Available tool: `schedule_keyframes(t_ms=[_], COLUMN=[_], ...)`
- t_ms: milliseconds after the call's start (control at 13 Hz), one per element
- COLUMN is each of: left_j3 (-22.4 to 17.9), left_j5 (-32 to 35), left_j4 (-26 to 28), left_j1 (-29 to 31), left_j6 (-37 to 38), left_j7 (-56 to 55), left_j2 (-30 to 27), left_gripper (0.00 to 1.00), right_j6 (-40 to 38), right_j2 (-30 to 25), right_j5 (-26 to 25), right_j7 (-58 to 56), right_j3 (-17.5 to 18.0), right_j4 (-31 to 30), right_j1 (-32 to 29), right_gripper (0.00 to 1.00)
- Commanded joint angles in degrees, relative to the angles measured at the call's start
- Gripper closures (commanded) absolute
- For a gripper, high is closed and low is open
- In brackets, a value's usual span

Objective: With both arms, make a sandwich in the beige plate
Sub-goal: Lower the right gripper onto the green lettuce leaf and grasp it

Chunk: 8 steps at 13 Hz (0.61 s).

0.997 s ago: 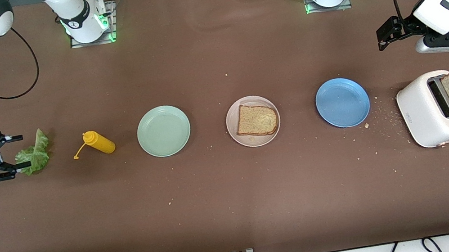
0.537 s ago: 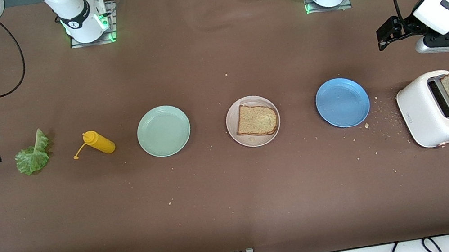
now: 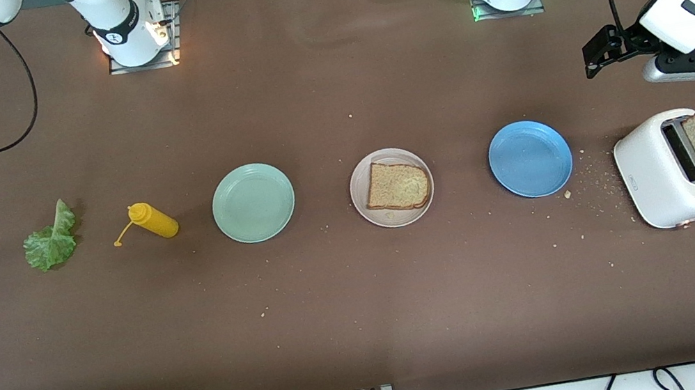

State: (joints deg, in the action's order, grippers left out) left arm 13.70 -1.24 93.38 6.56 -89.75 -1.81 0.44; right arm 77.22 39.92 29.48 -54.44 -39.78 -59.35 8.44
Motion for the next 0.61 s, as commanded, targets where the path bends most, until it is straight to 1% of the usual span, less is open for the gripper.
schedule_keyframes(t_ms=[0, 77, 230, 384, 537], left_j3=[-0.2, -0.2, -0.2, -0.2, -0.2], left_j5=[-1.6, -1.7, -1.7, -1.6, -1.7], left_j4=[0.9, 0.9, 0.9, 0.9, 0.9], left_j1=[0.0, 0.0, 0.0, 0.0, 0.0], left_j6=[0.4, 0.4, 0.4, 0.4, 0.4], left_j7=[0.7, 0.7, 0.7, 0.7, 0.7], left_j2=[-1.3, -1.3, -1.3, -1.3, -1.3], left_gripper=[0.00, 0.00, 0.00, 0.00, 0.00], right_j6=[8.1, 11.0, 17.4, 24.1, 28.8], right_j2=[-0.5, -0.4, -0.5, -0.6, -0.7], right_j5=[-3.4, -4.1, -5.0, -5.0, -5.0], right_j7=[0.5, 1.8, 3.3, 3.4, 3.4], right_j3=[-0.2, -1.7, -2.9, -2.9, -3.1], right_j4=[-6.5, -8.7, -14.9, -21.5, -26.1], right_j1=[3.4, 5.3, 8.3, 10.4, 12.6], right_gripper=[0.02, 0.02, 0.02, 0.02, 0.02])
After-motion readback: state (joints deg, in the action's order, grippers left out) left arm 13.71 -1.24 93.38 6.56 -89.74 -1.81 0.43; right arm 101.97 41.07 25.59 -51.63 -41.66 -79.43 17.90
